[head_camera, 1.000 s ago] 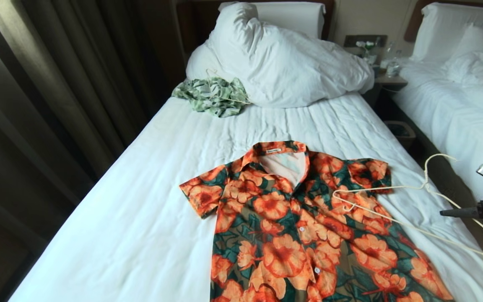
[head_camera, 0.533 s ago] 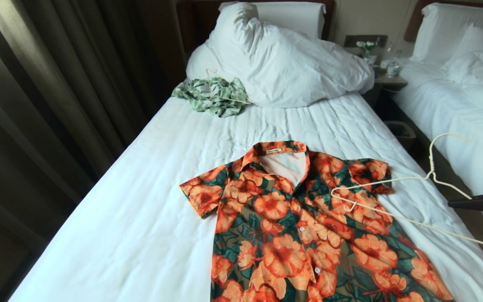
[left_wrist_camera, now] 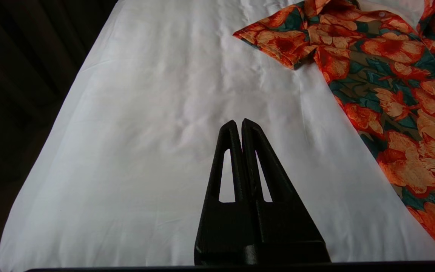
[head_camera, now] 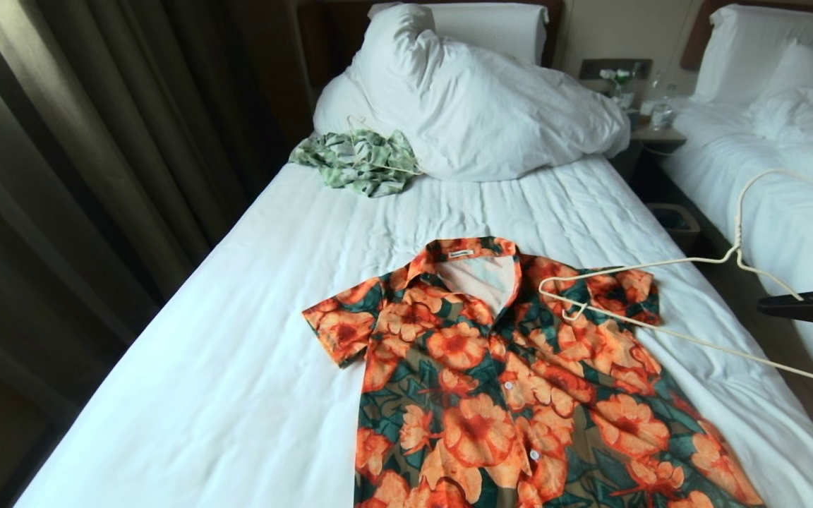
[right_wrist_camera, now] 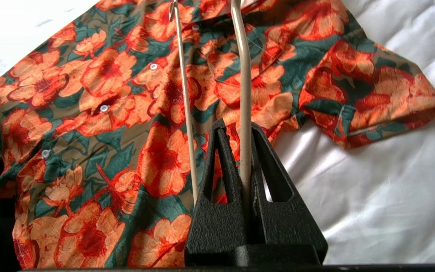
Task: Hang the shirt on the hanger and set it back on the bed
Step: Lift the shirt and hanger
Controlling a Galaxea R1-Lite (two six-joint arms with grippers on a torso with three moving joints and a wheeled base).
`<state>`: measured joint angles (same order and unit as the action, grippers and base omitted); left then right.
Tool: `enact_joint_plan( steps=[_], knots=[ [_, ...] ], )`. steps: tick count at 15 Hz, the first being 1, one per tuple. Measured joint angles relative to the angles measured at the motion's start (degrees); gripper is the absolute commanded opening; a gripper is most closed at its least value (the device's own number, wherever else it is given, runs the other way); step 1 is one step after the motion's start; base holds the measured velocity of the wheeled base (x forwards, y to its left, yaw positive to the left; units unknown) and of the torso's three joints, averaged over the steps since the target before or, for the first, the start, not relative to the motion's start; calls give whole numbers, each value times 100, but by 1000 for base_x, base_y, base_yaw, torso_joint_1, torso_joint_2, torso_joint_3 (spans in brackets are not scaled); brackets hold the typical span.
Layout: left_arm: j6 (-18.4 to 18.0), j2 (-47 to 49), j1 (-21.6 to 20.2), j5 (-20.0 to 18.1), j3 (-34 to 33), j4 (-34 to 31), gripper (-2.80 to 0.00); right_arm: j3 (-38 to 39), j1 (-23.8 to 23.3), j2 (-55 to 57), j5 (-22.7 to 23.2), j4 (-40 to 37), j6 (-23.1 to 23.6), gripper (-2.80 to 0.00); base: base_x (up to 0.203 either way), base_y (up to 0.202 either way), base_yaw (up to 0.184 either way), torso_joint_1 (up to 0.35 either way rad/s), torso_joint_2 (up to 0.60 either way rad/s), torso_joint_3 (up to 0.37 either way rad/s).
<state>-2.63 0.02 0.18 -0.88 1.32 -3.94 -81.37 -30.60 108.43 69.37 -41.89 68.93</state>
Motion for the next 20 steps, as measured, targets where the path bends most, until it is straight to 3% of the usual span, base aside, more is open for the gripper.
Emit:
enact_joint_plan(
  steps=[7, 12, 14, 17, 20],
  knots=[
    [7, 0, 0, 0, 0, 0, -280, 937, 341, -1239, 203, 22, -194, -280, 0, 0, 0, 0, 0, 0],
    [-17, 0, 0, -2, 0, 0, -280, 1792, 316, -2278, 1072, 34, -427, -280, 0, 0, 0, 0, 0, 0],
    [-43, 0, 0, 12, 40, -12, -280, 1859, 296, -2431, 1176, 41, -432, -280, 0, 0, 0, 0, 0, 0],
    [3, 351, 8, -203, 548, -28, -280, 1784, 188, -2515, 1371, 41, -458, -280, 0, 0, 0, 0, 0, 0],
    [178, 1508, 205, -711, 1012, 36, -280, 1571, 33, -2454, 1395, 35, -468, -280, 0, 0, 0, 0, 0, 0]
  ],
)
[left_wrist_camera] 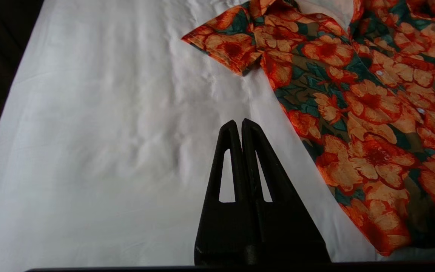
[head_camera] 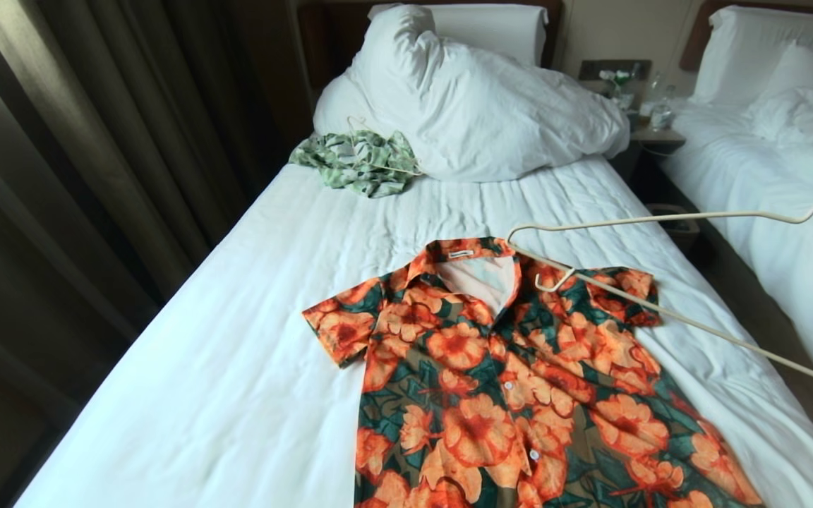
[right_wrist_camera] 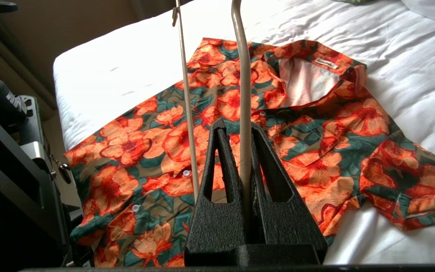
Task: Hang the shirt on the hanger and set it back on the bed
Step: Lift the shirt and hanger
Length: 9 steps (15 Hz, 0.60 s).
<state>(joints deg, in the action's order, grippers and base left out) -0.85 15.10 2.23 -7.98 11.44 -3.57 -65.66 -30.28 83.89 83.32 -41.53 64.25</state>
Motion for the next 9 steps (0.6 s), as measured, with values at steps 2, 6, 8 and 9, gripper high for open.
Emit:
enact_joint_plan(
  steps=[2, 6, 8, 9],
  knots=[
    [273, 1020, 257, -422, 192, 333, -280, -196, -154, 129, 5, 0, -58, -280, 0, 0, 0, 0, 0, 0],
    [866, 3520, 770, -815, 583, 1745, -280, -750, -365, 481, 6, -6, -167, -280, 0, 0, 0, 0, 0, 0],
    [1106, 4930, 955, -913, 1041, 2409, -280, -1057, -423, 633, 7, -17, -219, -280, 0, 0, 0, 0, 0, 0],
    [1189, 5617, 1058, -948, 1366, 2644, -280, -1207, -456, 725, 7, -17, -256, -280, 0, 0, 0, 0, 0, 0]
  ],
)
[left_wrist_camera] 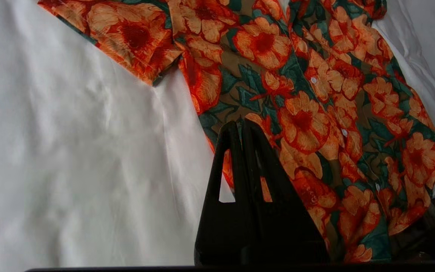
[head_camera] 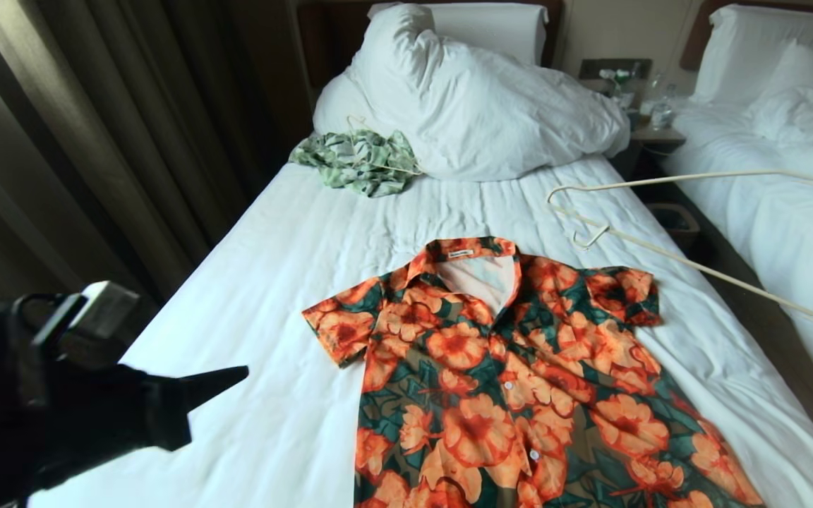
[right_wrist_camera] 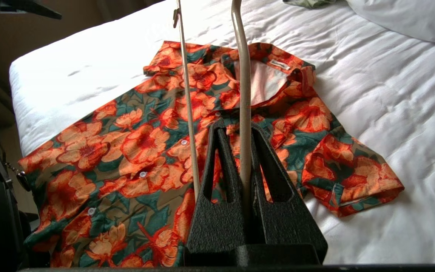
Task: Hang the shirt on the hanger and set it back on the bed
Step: Lift the shirt and hanger
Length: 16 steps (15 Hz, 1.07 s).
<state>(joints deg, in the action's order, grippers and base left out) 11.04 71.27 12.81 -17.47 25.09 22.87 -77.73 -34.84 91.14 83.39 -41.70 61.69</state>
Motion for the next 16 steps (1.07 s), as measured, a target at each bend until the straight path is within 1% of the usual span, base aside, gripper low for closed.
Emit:
enact_joint_plan(
  steps=[2, 4, 6, 8, 9, 12, 16],
  knots=[
    [163, 1289, 271, -26, 842, 294, -280, -235, -78, 188, 1, 0, -18, -280, 0, 0, 0, 0, 0, 0],
    [294, 2450, 557, 34, 1841, 462, -280, -400, -133, 356, -5, 0, -30, -280, 0, 0, 0, 0, 0, 0],
    [381, 3505, 763, 256, 2916, 536, -280, -634, -165, 521, -8, -4, -61, -280, 0, 0, 0, 0, 0, 0],
    [407, 4365, 937, 608, 3888, 468, -280, -868, -182, 670, -7, -8, -70, -280, 0, 0, 0, 0, 0, 0],
    [411, 4751, 1027, 824, 4335, 394, 0, -977, -198, 738, -10, -16, -90, -280, 0, 0, 0, 0, 0, 0],
    [412, 5666, 1179, 1139, 5393, 247, 0, -1105, -276, 868, -10, -18, -119, -280, 0, 0, 0, 0, 0, 0],
    [407, 6506, 1224, 1488, 6349, 254, 0, -1097, -320, 916, -13, -18, -121, -280, 0, 0, 0, 0, 0, 0]
  ],
)
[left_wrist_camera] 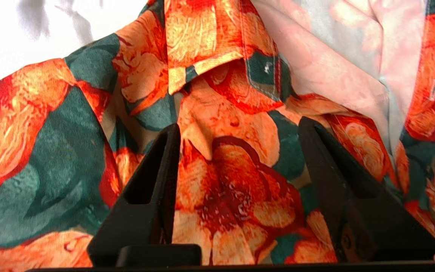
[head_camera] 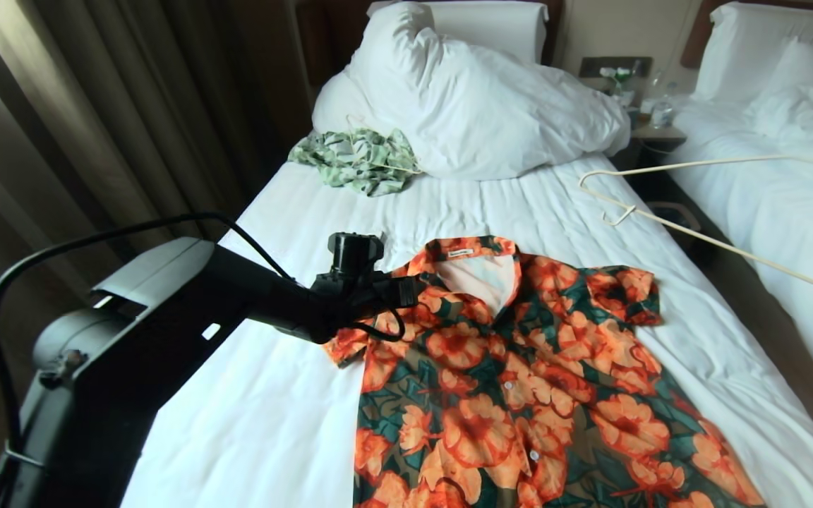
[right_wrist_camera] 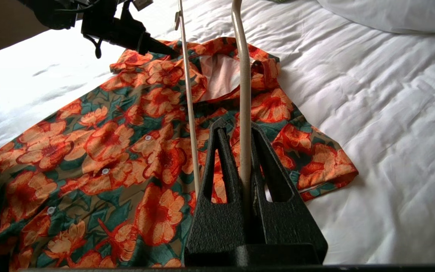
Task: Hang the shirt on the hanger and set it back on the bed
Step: Lift the shirt and hanger
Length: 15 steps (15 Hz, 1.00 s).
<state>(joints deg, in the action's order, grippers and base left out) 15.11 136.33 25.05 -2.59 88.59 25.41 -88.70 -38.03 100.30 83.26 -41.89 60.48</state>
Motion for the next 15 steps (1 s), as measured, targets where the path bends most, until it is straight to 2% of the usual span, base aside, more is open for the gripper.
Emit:
enact_joint_plan(
  steps=[4, 9, 13, 15],
  knots=[
    [15, 500, 76, 152, 734, -33, 0, 56, -30, 0, -5, 1, -1, -280, 0, 0, 0, 0, 0, 0],
    [41, 954, 281, 301, 1335, 0, 0, 138, -69, -26, -9, 7, -1, -280, 0, 0, 0, 0, 0, 0],
    [178, 1377, 400, 839, 2182, -13, 0, 173, -191, -44, -8, 10, 4, -280, 0, 0, 0, 0, 0, 0],
    [178, 1528, 429, 882, 2296, -31, 0, 177, -254, -59, -7, 16, 7, -280, 0, 0, 0, 0, 0, 0]
  ],
)
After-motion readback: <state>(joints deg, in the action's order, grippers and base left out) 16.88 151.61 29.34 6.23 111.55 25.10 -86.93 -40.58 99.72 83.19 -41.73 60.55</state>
